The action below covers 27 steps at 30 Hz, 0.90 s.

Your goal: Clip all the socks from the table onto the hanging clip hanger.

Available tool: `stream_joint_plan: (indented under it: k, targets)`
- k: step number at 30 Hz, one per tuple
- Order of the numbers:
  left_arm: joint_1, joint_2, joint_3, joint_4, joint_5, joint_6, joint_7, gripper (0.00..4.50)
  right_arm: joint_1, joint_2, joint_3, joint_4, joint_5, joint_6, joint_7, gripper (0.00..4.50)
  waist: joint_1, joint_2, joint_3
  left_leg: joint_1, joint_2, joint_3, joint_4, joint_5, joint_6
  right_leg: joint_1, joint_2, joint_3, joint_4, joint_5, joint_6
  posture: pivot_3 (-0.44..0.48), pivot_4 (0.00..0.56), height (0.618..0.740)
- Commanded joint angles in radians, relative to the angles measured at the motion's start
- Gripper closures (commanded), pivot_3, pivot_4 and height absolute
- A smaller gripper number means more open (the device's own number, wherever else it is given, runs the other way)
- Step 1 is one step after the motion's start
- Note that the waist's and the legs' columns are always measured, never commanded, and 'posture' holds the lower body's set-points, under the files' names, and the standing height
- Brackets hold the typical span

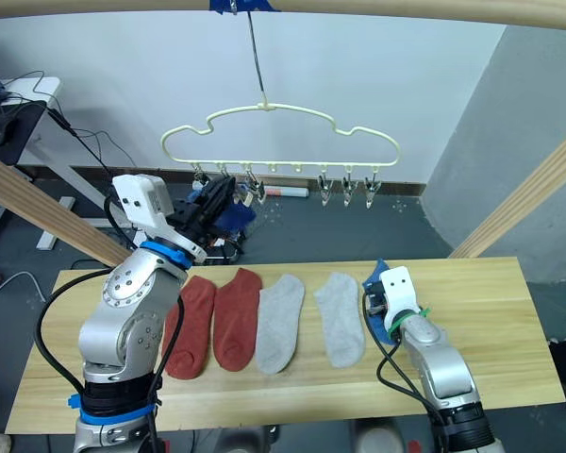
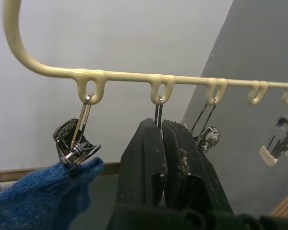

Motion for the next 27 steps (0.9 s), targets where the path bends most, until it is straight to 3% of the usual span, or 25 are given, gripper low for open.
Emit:
stream_joint_plan:
  k: [1, 4, 11, 18, 27]
  targets:
    - [-0.013, 0.026, 0.039, -0.072, -0.081, 0.033, -0.031, 4.5, 0.035, -0.02, -0.002, 0.007, -0.017, -0.002, 0.016, 4.48, 0.0, 0.0, 0.0, 0.0, 0.0, 0.0, 0.0, 0.0, 0.0, 0.0, 0.0, 0.0, 0.0, 0.0, 0.0, -0.18, 0.359, 0.74]
    - [-0.028, 0.041, 0.065, -0.088, -0.161, 0.089, -0.042, 4.5, 0.035, -0.077, 0.016, -0.061, -0.025, -0.036, 0.07, 4.48, 0.003, 0.0, 0.001, 0.0, 0.0, 0.0, 0.0, 0.0, 0.0, 0.0, 0.0, 0.0, 0.0, 0.0, 0.0, -0.179, 0.362, 0.74]
    - [-0.079, 0.065, 0.131, -0.099, -0.324, 0.237, 0.01, 4.5, -0.065, -0.279, 0.207, -0.252, -0.132, -0.213, 0.288, 4.48, -0.004, 0.0, 0.011, 0.0, -0.001, 0.0, 0.0, 0.0, 0.0, 0.0, 0.0, 0.0, 0.0, 0.0, 0.001, -0.181, 0.366, 0.74]
    - [-0.078, 0.105, 0.128, -0.117, -0.344, 0.27, 0.019, 4.5, -0.225, -0.195, 0.356, -0.241, -0.204, -0.272, 0.355, 4.48, -0.006, -0.001, 0.013, -0.001, 0.0, -0.001, -0.001, 0.002, -0.004, -0.001, 0.0, -0.001, -0.002, 0.0, 0.001, -0.183, 0.368, 0.74]
    - [-0.058, 0.126, 0.127, -0.139, -0.36, 0.274, 0.031, 4.5, -0.342, -0.034, 0.371, -0.131, -0.238, -0.295, 0.324, 4.48, 0.003, -0.001, 0.013, -0.001, 0.0, -0.001, 0.0, 0.003, -0.006, -0.001, -0.001, -0.001, -0.001, 0.0, 0.001, -0.161, 0.35, 0.74]
